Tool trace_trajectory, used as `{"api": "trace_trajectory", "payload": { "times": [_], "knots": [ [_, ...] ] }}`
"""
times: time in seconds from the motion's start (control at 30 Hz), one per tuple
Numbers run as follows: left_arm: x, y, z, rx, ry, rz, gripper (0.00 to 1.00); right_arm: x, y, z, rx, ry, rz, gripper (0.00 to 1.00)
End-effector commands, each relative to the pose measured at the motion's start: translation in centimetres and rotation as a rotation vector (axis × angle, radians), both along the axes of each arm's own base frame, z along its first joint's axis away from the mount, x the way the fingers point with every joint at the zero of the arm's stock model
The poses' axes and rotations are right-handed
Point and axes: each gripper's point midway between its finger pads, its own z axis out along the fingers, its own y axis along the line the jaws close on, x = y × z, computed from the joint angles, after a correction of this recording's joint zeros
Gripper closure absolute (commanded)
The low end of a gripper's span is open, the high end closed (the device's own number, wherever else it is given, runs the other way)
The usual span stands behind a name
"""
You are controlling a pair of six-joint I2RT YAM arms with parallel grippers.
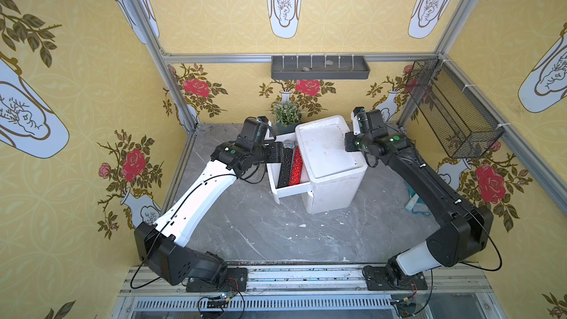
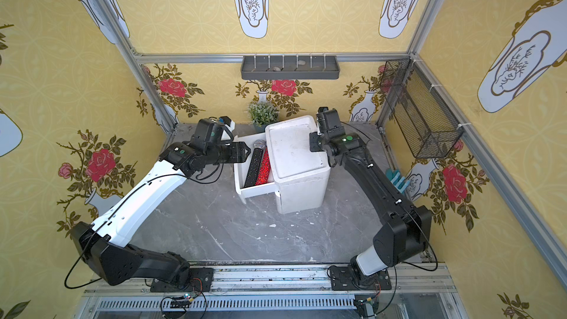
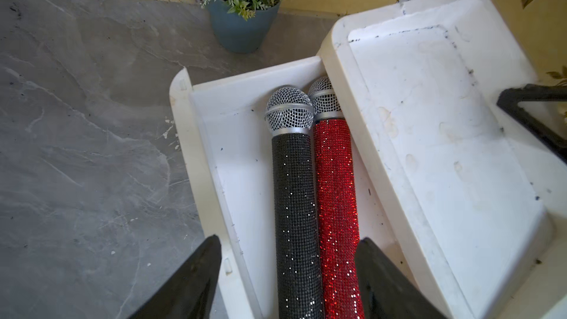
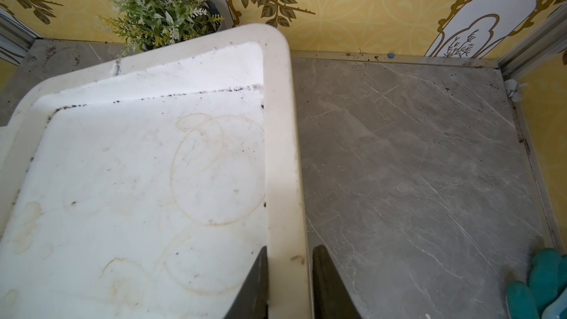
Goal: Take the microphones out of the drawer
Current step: Pick up the microphone from the drawer.
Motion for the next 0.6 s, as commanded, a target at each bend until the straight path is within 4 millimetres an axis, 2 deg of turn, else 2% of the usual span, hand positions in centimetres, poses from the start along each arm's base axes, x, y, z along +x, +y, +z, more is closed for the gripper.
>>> {"api": "trace_trajectory", "payload": {
  "times": [0.0, 0.4, 0.5, 0.57],
  "knots": [
    [0.0, -0.1, -1.1, 0.09, 0.025, -0.034, 0.31, 0.2, 0.1, 0.4, 0.021, -0.018, -0.01, 0.75],
    [2.1, -2.4, -3.6, 0.2, 0.102, -0.071, 0.33, 0.0, 0.2, 0.2, 0.028, -0.012, -0.003, 0.75],
    [2.2, -3.3, -4.7, 0.207, 0.134, -0.095, 0.44, -0.1, 0.1, 0.2, 0.027, -0.011, -0.003, 0.75],
    [2.4, -3.5, -5.3, 0.214, 0.151, -0.092, 0.46, -0.1, 0.1, 0.2, 0.027, -0.011, -0.002, 0.75]
  ]
}}
